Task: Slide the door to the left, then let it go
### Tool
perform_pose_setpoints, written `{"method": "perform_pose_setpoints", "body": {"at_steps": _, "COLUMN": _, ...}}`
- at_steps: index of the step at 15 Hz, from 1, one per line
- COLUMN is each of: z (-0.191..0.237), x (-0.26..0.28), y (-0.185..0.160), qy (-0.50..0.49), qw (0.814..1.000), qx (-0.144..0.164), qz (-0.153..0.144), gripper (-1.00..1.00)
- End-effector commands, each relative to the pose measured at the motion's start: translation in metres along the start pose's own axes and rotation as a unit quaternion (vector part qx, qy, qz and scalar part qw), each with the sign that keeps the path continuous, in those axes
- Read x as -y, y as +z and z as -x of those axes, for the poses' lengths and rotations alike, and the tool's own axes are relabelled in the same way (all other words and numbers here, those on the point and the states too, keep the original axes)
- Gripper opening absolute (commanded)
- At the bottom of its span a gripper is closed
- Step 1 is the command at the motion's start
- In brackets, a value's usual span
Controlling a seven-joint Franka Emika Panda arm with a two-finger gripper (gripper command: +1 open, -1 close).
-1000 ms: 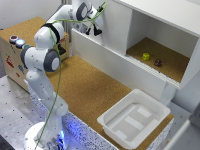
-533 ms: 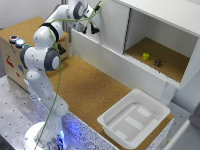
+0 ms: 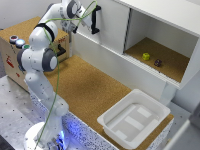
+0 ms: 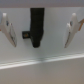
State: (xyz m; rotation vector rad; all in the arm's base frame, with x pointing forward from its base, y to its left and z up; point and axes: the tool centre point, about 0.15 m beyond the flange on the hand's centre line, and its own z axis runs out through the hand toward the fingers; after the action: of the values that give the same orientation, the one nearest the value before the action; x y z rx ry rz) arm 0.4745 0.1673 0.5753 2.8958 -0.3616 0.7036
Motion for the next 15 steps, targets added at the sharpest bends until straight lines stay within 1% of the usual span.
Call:
{"method": "perform_pose_setpoints", "body": {"at_steps": 1, "z": 0.037, "x": -0.054, "y": 0.019, "qy": 0.025, "qw": 0.999, "qx": 0.038, "qz": -0.004, "gripper": 1.0}}
{"method": "perform_pose_setpoints", "body": {"at_steps": 3, "z": 0.048, "x": -0.086, "y": 0.025, "qy": 0.046, "qw": 0.998, "qx": 0.047, "qz": 0.002, "gripper": 1.0}}
{"method": "perform_pose_setpoints", "body": {"at_steps": 4, "z": 0.051, "x": -0.098, "y": 0.027, "qy": 0.051, "qw": 0.998, "qx": 0.048, "qz": -0.002, "gripper": 1.0}}
{"method": "perform_pose_setpoints", "body": {"at_steps": 6, "z": 0.058, "x": -0.141, "y": 0.035, "qy": 0.061, "qw": 0.997, "qx": 0.05, "qz": -0.022, "gripper": 1.0}}
{"method": "perform_pose_setpoints", "body": {"at_steps": 8, "z": 0.06, "x": -0.181, "y": 0.041, "qy": 0.051, "qw": 0.997, "qx": 0.044, "qz": -0.027, "gripper": 1.0}}
{"method": "perform_pose_setpoints", "body": {"at_steps": 10, "z": 0.052, "x": -0.222, "y": 0.049, "qy": 0.037, "qw": 0.998, "qx": 0.038, "qz": -0.026, "gripper": 1.0}}
{"method": "perform_pose_setpoints", "body": {"at_steps": 11, "z": 0.049, "x": -0.233, "y": 0.051, "qy": 0.028, "qw": 0.999, "qx": 0.036, "qz": -0.024, "gripper": 1.0}}
{"method": "perform_pose_setpoints", "body": {"at_steps": 13, "z": 0.038, "x": -0.271, "y": 0.056, "qy": 0.0, "qw": 1.0, "qx": 0.023, "qz": -0.015, "gripper": 1.0}}
{"method": "perform_pose_setpoints", "body": {"at_steps": 15, "z": 0.027, "x": -0.307, "y": 0.066, "qy": -0.024, "qw": 0.999, "qx": 0.018, "qz": -0.018, "gripper": 1.0}}
